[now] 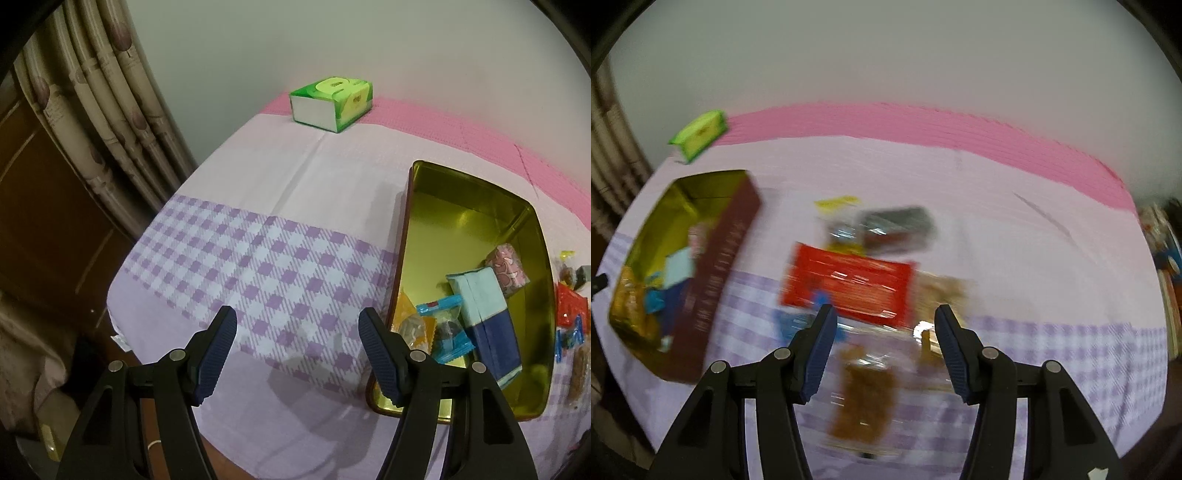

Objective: Organize snacks
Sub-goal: 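Open right gripper, move to the snack pile and grasp the gold-label pastry packet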

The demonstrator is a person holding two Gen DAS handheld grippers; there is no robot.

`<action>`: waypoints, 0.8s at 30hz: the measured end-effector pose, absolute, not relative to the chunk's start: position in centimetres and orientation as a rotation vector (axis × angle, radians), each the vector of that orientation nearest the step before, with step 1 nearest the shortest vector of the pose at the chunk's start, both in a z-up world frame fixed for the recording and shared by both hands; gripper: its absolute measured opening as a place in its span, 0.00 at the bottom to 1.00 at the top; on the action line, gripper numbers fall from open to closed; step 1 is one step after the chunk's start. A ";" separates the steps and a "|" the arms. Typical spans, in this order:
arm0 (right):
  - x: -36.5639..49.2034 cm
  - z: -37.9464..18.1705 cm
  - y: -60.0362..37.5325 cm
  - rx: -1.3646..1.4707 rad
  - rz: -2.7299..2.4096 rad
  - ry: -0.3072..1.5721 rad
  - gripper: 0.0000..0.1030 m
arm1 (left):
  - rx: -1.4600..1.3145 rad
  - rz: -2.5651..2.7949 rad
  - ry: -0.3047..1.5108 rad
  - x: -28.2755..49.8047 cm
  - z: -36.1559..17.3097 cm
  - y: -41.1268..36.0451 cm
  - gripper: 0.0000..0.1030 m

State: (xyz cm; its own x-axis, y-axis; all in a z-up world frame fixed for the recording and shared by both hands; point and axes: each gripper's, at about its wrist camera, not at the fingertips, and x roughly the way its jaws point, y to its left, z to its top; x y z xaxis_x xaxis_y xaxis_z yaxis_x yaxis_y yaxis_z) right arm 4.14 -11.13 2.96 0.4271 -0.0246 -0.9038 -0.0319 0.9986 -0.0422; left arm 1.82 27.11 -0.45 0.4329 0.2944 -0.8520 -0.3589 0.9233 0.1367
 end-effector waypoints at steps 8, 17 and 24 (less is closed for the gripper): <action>3.6 0.9 -14.8 -0.004 -0.045 1.175 0.51 | -0.018 0.412 1.031 1.8 0.1 25.9 0.67; 5.6 -1.2 -14.8 0.003 -0.023 1.203 0.51 | 0.019 0.353 0.996 1.6 2.1 22.9 0.68; 6.6 -2.2 -15.4 0.012 -0.021 1.213 0.51 | 0.052 0.268 0.995 1.4 2.9 19.0 0.70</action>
